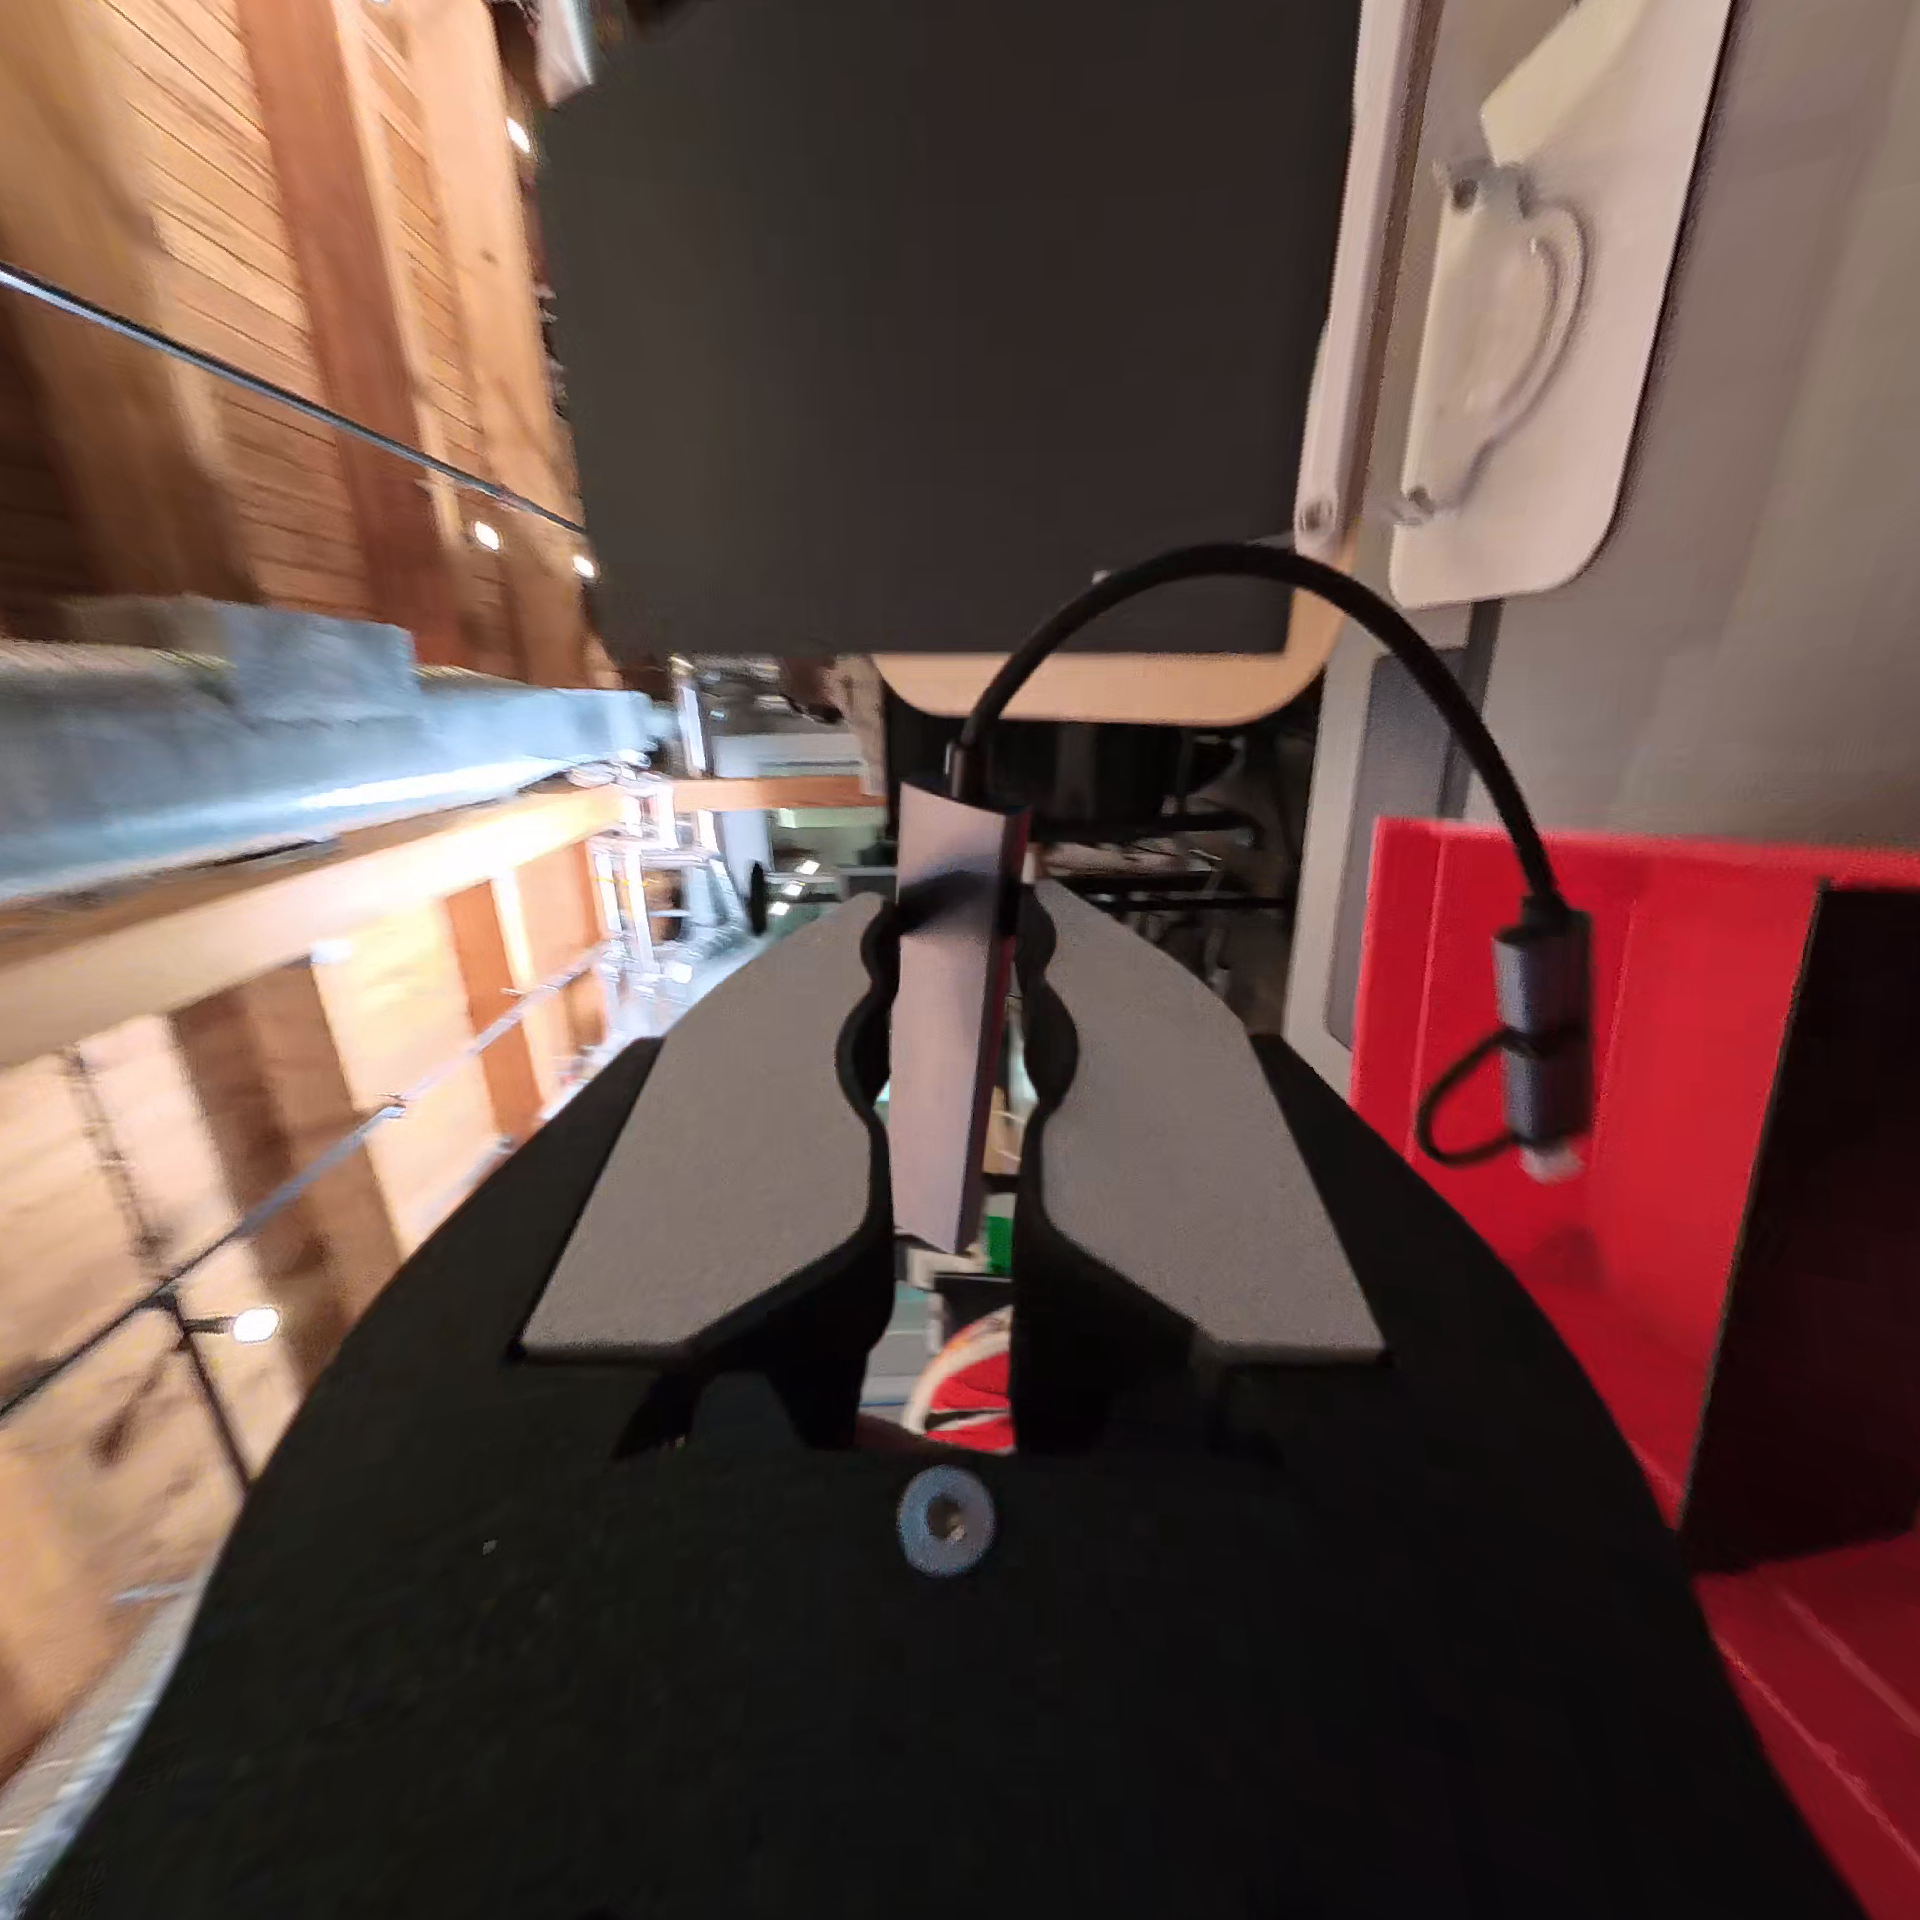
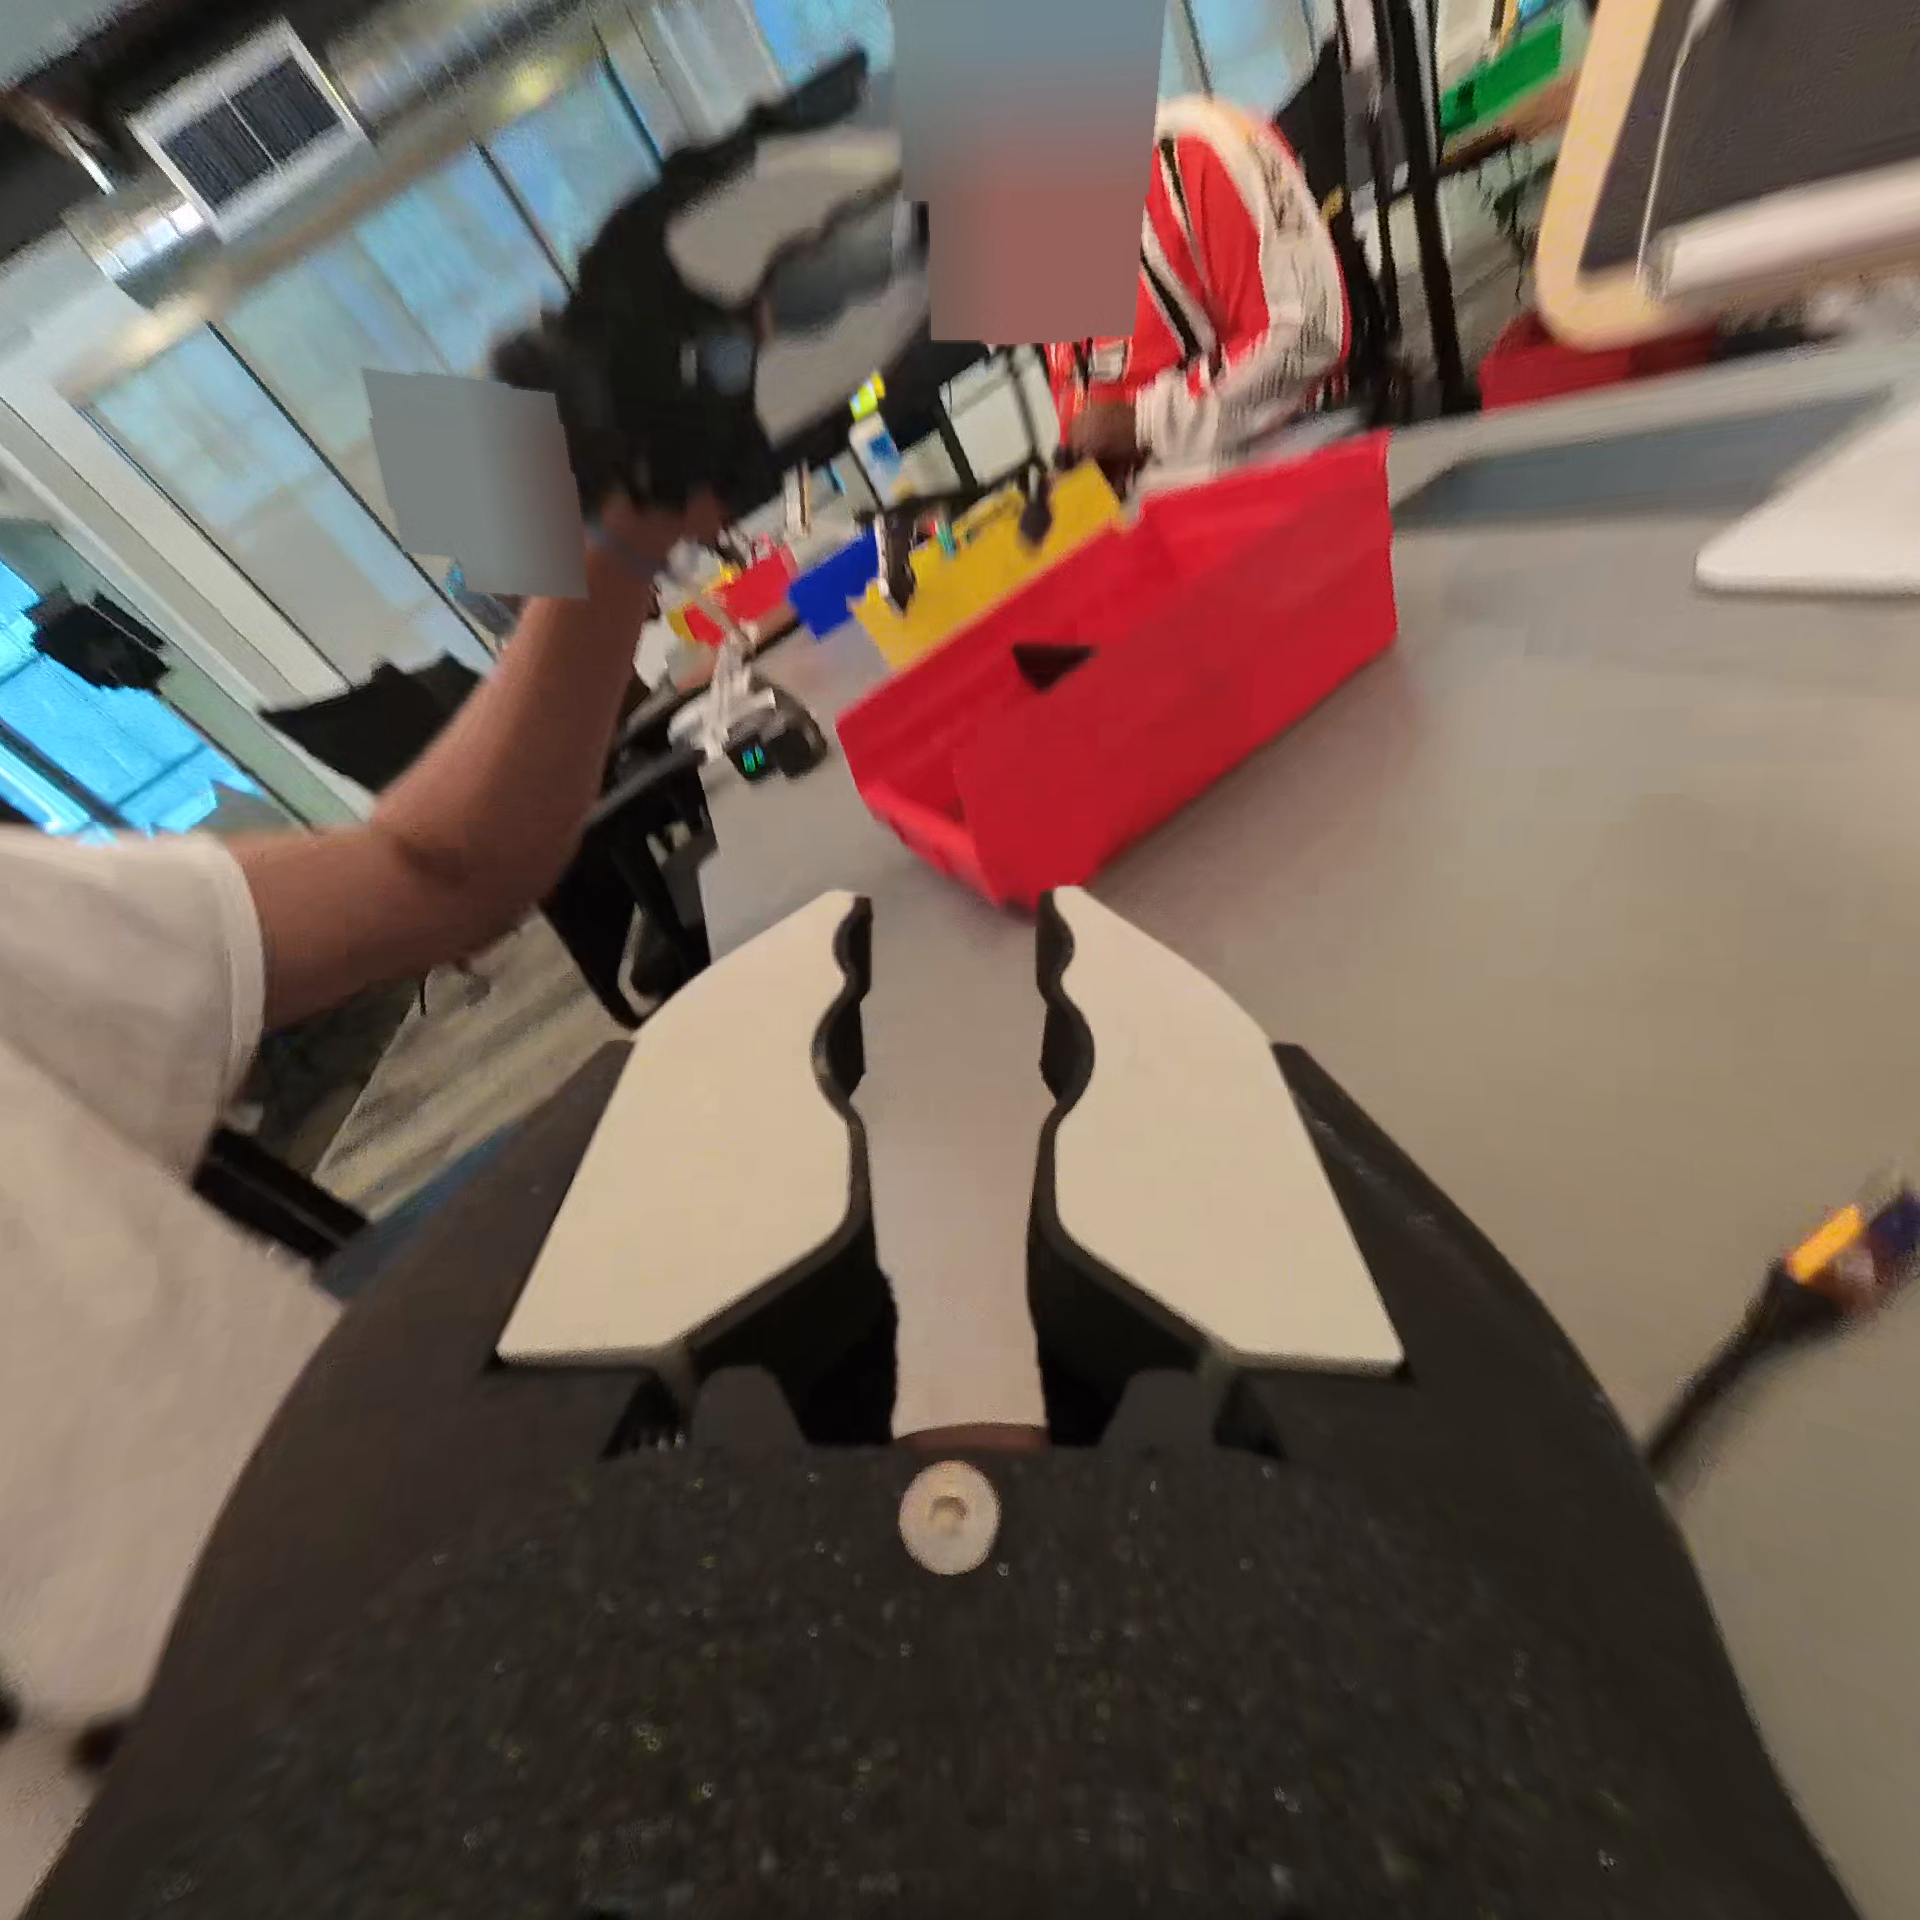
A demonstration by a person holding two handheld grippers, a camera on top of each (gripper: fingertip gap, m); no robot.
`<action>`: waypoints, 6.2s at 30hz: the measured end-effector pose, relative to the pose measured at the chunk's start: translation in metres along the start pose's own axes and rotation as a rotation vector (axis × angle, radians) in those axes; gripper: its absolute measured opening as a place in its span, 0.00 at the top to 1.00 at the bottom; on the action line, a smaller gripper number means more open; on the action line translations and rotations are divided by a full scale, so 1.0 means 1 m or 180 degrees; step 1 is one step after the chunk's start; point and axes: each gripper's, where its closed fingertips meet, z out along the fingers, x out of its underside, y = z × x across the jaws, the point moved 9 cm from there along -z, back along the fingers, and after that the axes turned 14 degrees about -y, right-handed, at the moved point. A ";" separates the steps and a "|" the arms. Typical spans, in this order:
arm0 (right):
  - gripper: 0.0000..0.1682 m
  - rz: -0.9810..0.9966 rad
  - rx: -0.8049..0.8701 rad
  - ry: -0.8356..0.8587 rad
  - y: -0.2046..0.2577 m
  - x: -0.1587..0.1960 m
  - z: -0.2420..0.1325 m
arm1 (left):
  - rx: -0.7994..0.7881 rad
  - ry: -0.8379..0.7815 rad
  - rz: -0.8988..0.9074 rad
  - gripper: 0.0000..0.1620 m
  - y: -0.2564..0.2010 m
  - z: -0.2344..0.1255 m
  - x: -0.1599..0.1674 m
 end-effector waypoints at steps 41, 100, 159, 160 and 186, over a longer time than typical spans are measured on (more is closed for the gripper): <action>0.95 -0.0859 -0.1142 0.0044 0.015 -0.001 -0.011 | 0.1303 -0.2146 -0.5376 0.77 -0.095 -0.083 -0.143; 0.95 -0.0180 -0.1955 0.0034 0.028 0.025 0.003 | 0.1442 -0.2814 -0.5346 0.91 -0.107 -0.084 -0.185; 0.98 -0.1987 0.0573 0.2611 -0.024 0.108 0.044 | 0.0136 -0.1160 -0.2252 0.94 -0.155 -0.091 -0.157; 0.98 -0.1873 0.0590 0.2598 -0.023 0.103 0.042 | 0.0128 -0.1147 -0.2171 0.94 -0.157 -0.089 -0.160; 0.99 -0.0999 0.0333 0.2518 0.026 0.054 0.015 | -0.0010 -0.0986 -0.0614 0.94 -0.192 -0.063 -0.208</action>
